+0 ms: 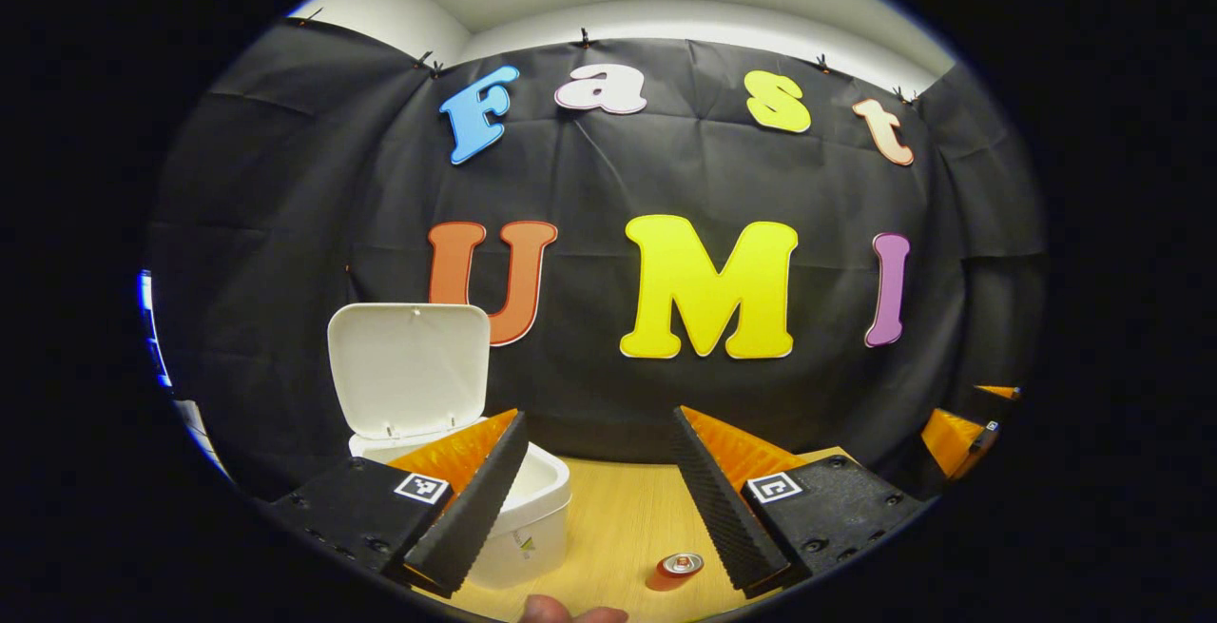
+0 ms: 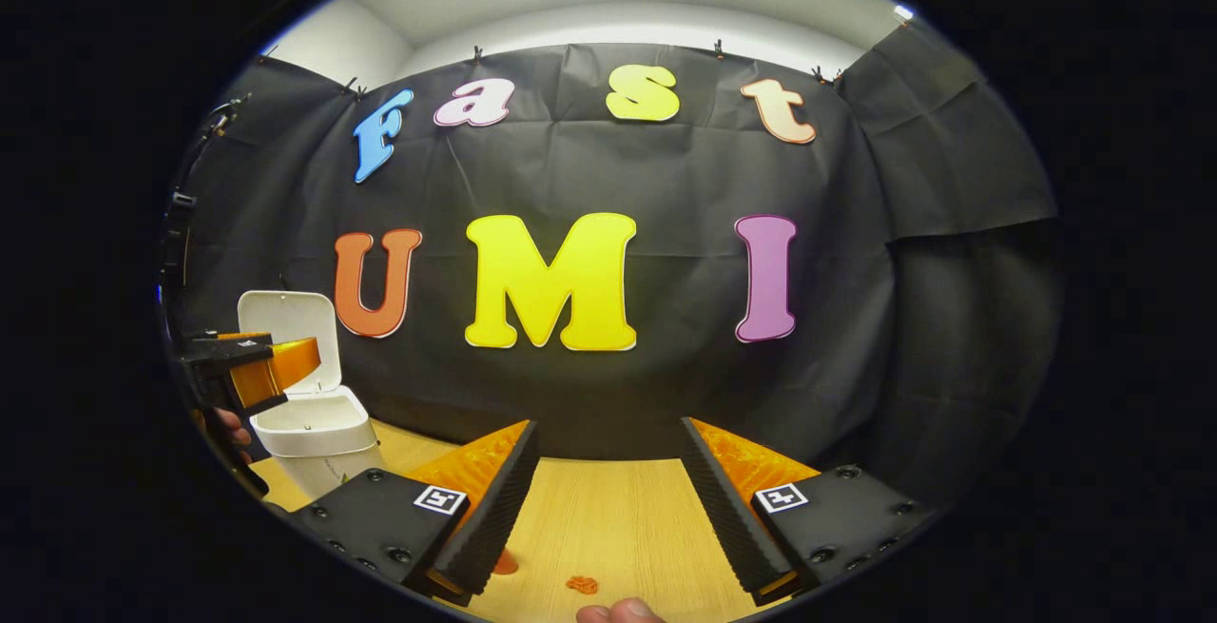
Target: Press the lid of the desktop garbage bin to open it, pick up the crumpled paper on the desktop and throw it into the bin, then pick up the pop can on the desktop and drop it into the bin, and finally close the garbage bin lid.
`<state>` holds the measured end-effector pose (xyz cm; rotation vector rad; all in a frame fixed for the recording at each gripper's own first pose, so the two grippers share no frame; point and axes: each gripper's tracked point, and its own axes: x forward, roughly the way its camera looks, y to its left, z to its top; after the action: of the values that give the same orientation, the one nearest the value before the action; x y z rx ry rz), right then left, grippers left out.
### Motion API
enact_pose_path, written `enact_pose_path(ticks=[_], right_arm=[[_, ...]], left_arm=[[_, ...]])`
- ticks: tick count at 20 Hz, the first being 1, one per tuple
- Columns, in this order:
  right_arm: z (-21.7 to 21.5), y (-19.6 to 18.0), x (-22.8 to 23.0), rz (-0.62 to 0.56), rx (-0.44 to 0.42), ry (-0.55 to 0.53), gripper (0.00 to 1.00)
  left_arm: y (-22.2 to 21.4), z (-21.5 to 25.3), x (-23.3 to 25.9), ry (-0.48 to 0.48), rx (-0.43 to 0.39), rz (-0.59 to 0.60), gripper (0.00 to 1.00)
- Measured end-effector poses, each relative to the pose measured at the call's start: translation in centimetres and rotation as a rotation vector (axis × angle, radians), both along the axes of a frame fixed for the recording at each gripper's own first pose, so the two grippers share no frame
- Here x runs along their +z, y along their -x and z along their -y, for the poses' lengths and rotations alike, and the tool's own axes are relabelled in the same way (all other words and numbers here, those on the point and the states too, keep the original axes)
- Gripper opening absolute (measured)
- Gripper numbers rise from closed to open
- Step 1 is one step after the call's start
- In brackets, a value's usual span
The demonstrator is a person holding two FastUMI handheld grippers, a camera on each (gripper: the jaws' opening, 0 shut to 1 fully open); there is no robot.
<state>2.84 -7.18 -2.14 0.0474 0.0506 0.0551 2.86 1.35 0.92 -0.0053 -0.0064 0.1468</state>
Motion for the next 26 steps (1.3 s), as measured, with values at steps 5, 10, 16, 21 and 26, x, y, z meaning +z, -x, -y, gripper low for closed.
enact_pose_path(ticks=[5, 10, 16, 21, 26], right_arm=[[0.4, -0.4, -3.6, -0.086, 0.021, -0.009, 0.94], [-0.8, -0.5, -9.7, -0.212, 0.119, 0.004, 0.93], [-1.5, -0.6, -17.9, -0.372, 0.165, 0.016, 0.94], [-2.4, -0.7, -25.1, -0.516, 0.224, 0.045, 0.95], [-2.5, -1.1, -31.1, -0.627, 0.227, 0.085, 0.93]], left_arm=[[0.7, 1.9, -0.2, -0.015, -0.082, 0.007, 0.98], [1.7, 3.2, -0.5, -0.040, -0.129, 0.009, 0.98], [3.2, 3.4, -1.9, -0.029, -0.133, -0.035, 0.98], [4.3, 2.9, -2.1, -0.038, -0.122, -0.052, 0.98], [4.8, 2.1, -2.6, -0.041, -0.096, -0.078, 0.98]])
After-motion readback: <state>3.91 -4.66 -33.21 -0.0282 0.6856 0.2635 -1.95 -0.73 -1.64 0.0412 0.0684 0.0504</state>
